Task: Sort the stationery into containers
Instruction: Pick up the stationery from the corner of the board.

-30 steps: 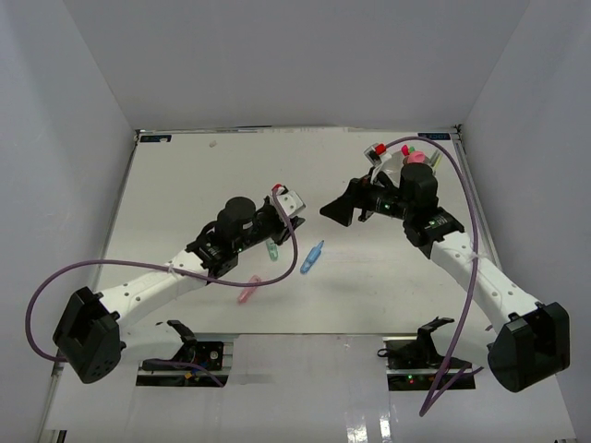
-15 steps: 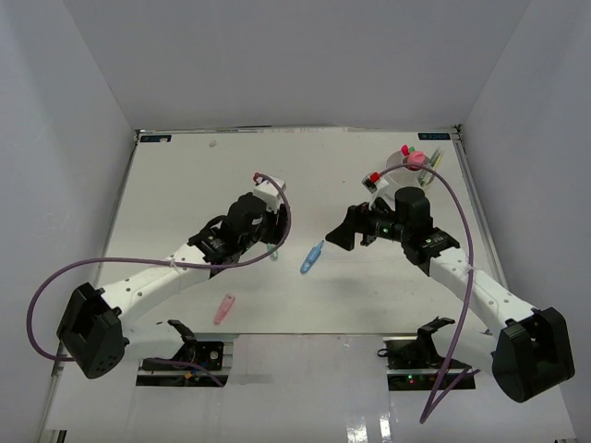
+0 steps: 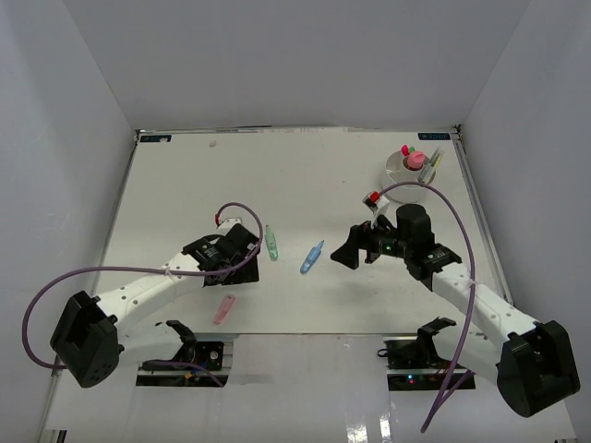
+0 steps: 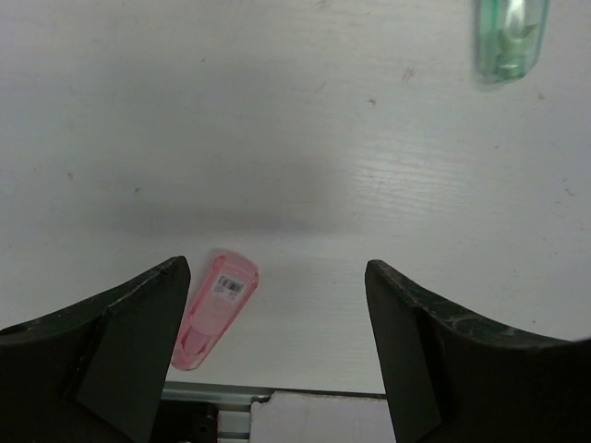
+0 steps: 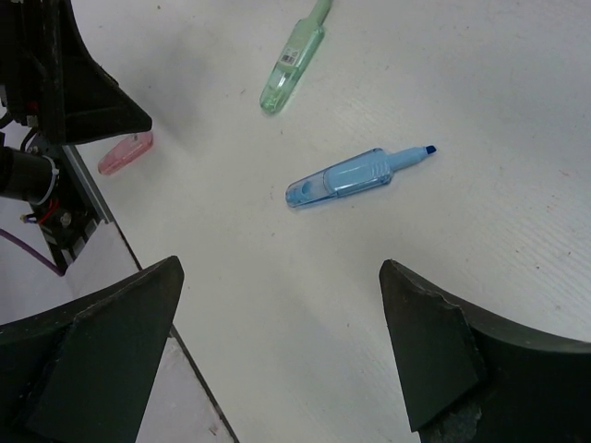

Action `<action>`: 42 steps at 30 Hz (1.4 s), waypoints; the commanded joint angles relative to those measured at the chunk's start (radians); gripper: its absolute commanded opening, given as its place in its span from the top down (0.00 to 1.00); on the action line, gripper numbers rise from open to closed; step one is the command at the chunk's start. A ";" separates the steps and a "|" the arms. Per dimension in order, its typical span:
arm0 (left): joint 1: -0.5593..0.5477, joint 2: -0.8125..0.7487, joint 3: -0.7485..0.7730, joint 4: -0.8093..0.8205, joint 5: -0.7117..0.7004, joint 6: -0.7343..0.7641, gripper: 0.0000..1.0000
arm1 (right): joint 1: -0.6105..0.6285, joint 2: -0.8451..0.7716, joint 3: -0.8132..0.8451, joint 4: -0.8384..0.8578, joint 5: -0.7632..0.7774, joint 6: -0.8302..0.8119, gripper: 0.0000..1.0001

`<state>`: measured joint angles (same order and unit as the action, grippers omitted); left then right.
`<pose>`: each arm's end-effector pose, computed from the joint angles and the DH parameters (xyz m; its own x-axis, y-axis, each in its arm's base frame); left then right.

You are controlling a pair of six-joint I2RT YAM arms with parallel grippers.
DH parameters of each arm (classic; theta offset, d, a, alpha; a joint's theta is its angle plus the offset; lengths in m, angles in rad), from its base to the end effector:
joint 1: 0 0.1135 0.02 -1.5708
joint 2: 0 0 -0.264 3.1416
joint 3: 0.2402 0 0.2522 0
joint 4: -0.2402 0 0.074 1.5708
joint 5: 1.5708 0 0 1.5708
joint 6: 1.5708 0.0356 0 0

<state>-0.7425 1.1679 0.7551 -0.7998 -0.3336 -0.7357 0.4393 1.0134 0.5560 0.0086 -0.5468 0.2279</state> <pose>0.1572 -0.1284 0.2122 -0.8835 -0.0498 -0.4657 -0.0521 0.9986 -0.0079 0.1919 0.1106 0.2379 -0.5604 -0.0501 -0.8267 -0.6782 0.6007 0.4233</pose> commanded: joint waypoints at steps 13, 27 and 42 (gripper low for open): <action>0.015 -0.073 -0.139 -0.093 0.033 -0.271 0.12 | 0.003 -0.071 -0.110 0.136 -0.116 -0.021 0.07; 0.014 0.021 -0.204 0.002 0.140 -0.248 0.19 | 0.001 -0.105 -0.143 0.148 -0.117 -0.036 0.08; 0.006 0.018 -0.197 0.060 0.237 -0.231 0.53 | -0.001 -0.091 -0.153 0.159 -0.110 -0.035 0.08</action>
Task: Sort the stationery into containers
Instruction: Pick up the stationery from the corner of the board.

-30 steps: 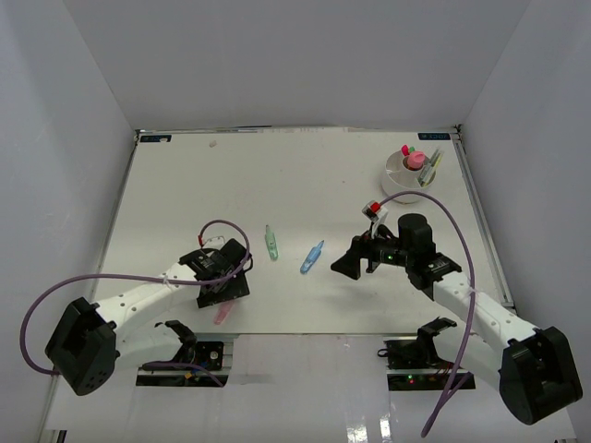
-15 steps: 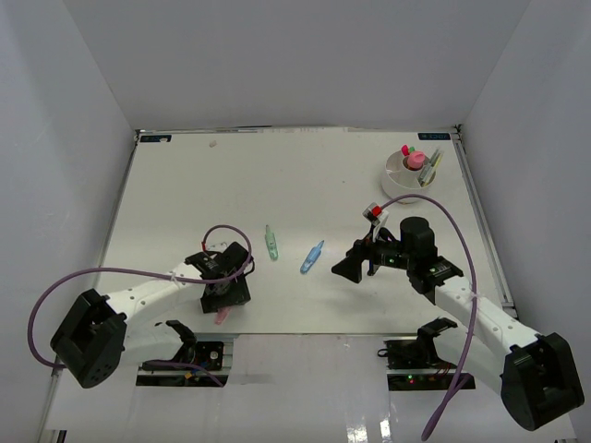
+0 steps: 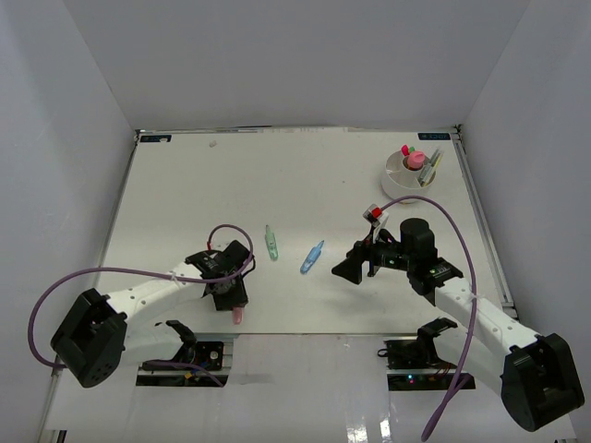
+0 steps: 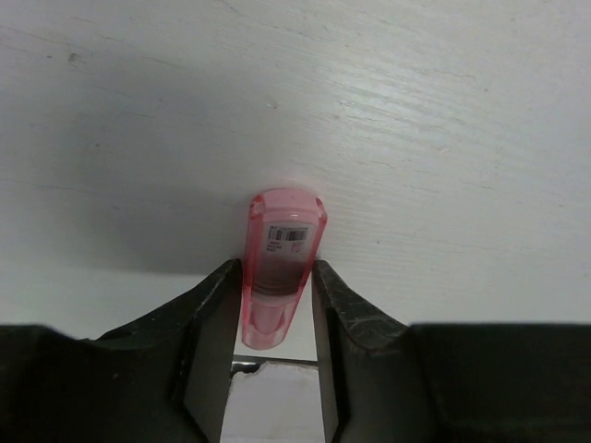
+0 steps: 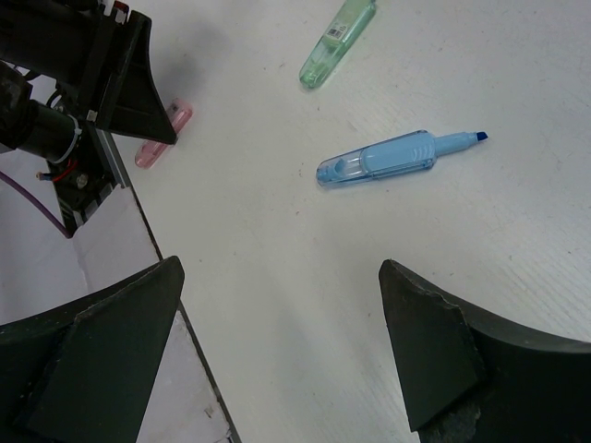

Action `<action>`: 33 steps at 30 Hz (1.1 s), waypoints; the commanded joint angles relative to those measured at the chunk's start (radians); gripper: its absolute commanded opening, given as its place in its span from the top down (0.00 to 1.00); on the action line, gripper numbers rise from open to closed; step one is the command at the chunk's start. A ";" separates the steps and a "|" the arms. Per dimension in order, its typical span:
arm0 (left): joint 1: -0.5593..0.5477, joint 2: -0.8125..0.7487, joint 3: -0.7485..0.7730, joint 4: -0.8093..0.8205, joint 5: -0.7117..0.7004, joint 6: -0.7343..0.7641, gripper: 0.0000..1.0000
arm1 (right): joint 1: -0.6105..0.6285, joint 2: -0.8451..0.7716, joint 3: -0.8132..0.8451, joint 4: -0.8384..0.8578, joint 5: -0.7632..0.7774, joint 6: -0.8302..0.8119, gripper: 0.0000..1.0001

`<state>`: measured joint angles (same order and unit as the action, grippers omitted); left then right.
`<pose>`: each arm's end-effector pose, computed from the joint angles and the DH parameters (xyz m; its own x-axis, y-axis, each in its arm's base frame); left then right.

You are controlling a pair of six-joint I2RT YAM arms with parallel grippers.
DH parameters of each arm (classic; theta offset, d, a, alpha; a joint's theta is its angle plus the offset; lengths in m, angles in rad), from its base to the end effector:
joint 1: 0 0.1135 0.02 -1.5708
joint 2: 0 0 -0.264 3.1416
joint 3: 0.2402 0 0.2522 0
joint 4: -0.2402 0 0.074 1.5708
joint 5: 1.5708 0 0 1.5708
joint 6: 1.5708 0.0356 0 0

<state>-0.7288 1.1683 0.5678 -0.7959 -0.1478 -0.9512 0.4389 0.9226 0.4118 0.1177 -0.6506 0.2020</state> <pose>0.1315 -0.1103 0.1599 -0.9474 -0.2337 -0.2188 -0.2266 0.9723 -0.0570 0.1702 0.1037 0.2173 -0.5091 -0.0626 -0.8584 -0.7578 0.5054 0.4126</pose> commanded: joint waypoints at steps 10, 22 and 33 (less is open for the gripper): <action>-0.011 0.070 0.007 0.129 0.010 0.009 0.60 | -0.002 -0.004 -0.011 0.050 -0.003 -0.003 0.08; -0.017 0.039 0.102 0.231 0.020 0.198 0.66 | 0.000 0.001 0.008 0.046 -0.015 0.031 0.08; -0.020 0.073 0.299 0.376 0.146 0.655 0.64 | 0.000 0.114 0.183 0.039 -0.056 0.135 0.07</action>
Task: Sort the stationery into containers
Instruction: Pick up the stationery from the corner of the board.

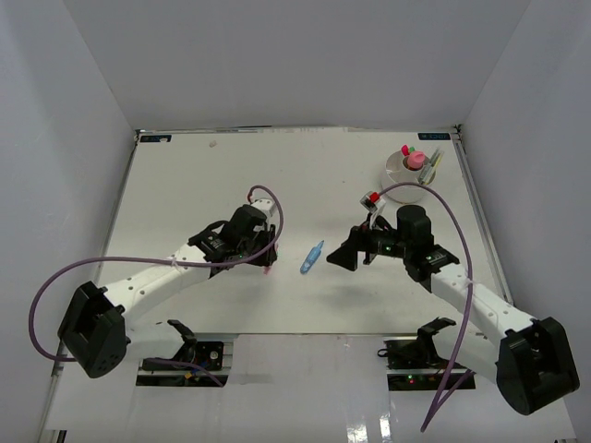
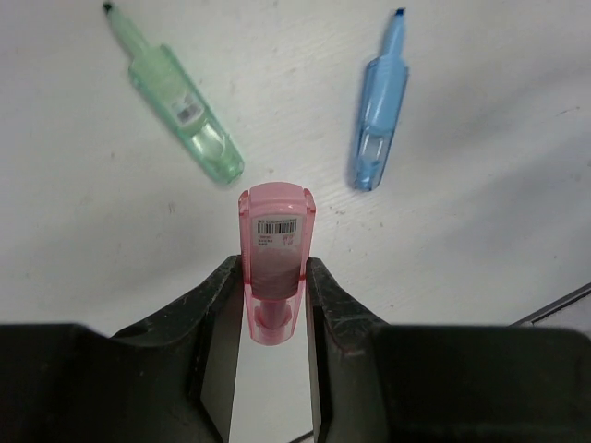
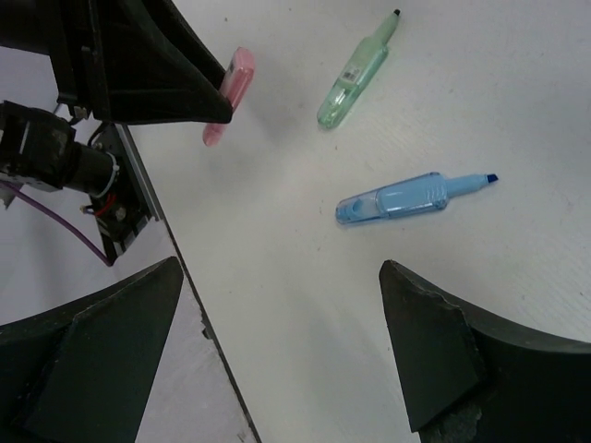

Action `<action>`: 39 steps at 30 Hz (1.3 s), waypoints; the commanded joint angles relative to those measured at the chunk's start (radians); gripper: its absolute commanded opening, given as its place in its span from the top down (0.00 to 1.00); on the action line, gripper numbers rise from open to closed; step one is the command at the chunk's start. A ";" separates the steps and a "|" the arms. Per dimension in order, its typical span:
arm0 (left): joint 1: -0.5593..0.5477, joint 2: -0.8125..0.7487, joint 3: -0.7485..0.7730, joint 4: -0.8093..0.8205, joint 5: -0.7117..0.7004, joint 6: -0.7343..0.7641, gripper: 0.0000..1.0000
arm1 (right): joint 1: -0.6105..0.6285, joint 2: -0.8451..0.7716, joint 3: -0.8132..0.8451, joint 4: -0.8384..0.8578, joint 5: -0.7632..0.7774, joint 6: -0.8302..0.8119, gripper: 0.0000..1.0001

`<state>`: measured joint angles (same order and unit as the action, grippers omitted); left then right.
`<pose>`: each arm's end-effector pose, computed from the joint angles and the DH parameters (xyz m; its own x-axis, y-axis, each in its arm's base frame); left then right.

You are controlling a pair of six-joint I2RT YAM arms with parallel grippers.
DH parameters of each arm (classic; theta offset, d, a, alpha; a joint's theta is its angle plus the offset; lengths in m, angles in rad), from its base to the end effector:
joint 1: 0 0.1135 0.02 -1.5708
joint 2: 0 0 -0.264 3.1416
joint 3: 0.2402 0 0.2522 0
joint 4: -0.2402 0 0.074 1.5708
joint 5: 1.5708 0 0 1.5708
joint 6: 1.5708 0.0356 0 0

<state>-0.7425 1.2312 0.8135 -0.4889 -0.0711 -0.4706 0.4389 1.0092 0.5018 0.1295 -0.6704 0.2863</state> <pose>0.1843 -0.1657 0.2317 -0.8083 0.1279 -0.5748 0.3093 0.9228 -0.2296 0.1874 0.1124 0.2328 -0.5621 -0.0194 -0.8269 -0.7265 0.4893 0.4824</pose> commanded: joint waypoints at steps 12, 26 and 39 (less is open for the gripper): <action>-0.012 0.045 0.127 0.239 0.283 0.518 0.64 | 0.026 0.170 0.311 -0.024 0.043 0.139 0.04; -0.017 0.034 0.073 0.360 0.360 0.518 0.64 | 0.116 0.279 0.360 0.025 0.138 0.202 0.05; -0.017 0.037 0.047 0.395 0.389 0.490 0.64 | 0.161 0.344 0.368 0.055 0.166 0.201 0.26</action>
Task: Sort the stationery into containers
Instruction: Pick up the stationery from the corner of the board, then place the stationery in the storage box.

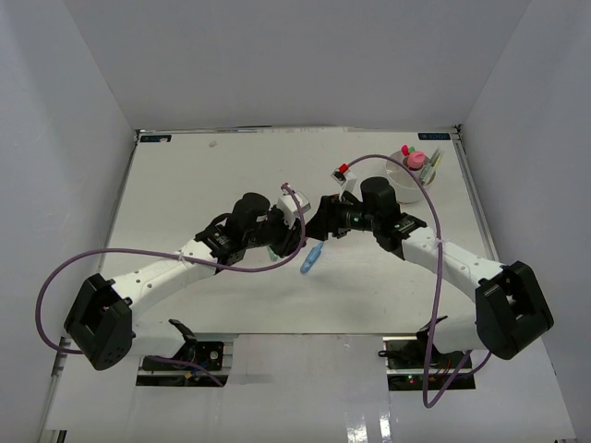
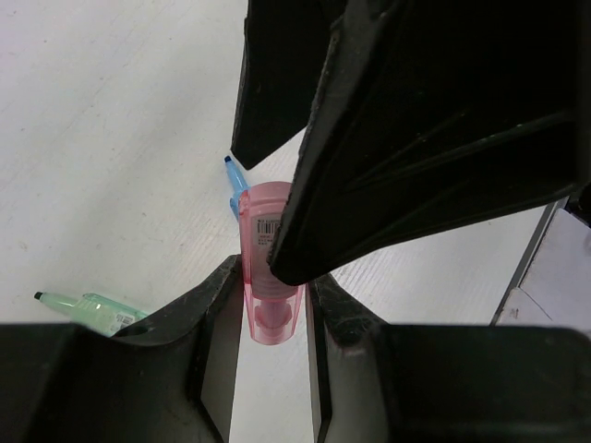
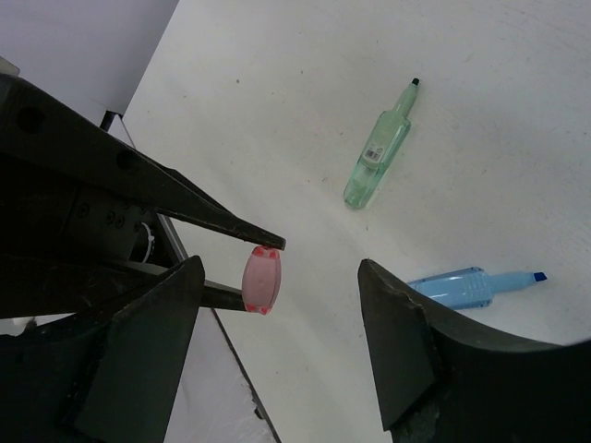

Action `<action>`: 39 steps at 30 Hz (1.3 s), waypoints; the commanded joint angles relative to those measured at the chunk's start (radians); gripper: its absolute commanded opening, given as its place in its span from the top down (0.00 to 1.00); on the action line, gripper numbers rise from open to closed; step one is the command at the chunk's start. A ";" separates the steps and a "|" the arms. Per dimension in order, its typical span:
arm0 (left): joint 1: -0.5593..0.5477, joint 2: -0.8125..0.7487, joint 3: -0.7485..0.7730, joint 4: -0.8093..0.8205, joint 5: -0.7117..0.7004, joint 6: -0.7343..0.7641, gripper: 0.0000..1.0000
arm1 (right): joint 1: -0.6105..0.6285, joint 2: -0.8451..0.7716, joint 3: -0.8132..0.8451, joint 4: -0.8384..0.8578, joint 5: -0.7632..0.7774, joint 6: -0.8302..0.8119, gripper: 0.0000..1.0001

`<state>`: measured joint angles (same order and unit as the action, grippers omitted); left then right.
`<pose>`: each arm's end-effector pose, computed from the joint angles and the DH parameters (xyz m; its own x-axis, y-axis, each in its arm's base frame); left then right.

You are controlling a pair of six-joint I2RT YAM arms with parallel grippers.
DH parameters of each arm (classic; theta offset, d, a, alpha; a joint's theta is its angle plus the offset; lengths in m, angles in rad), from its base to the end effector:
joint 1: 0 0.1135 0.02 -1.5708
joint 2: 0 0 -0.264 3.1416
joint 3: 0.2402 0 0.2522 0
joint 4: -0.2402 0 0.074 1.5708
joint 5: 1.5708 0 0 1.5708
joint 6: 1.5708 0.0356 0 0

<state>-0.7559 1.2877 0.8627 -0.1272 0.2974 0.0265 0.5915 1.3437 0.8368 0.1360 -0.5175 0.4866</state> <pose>0.2011 -0.2039 0.2640 -0.3594 0.3736 -0.8551 0.8472 0.5149 -0.1311 0.2406 0.1828 0.2662 -0.6715 0.0385 -0.7400 -0.6260 0.5049 0.5943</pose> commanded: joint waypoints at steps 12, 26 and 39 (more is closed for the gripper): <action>-0.003 -0.001 -0.002 0.035 0.008 -0.017 0.64 | 0.022 0.003 0.005 0.083 0.010 0.010 0.73; 0.000 0.027 0.007 0.021 -0.165 -0.071 0.02 | -0.059 -0.052 -0.034 0.011 0.154 -0.069 0.87; 0.139 0.101 0.079 -0.127 -0.512 -0.230 0.02 | -0.476 -0.126 0.033 -0.036 0.508 -0.158 0.88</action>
<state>-0.6559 1.3872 0.8970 -0.1970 -0.1001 -0.1429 0.1558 1.2255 0.8085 0.0959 -0.1444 0.3691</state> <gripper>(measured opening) 0.979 0.245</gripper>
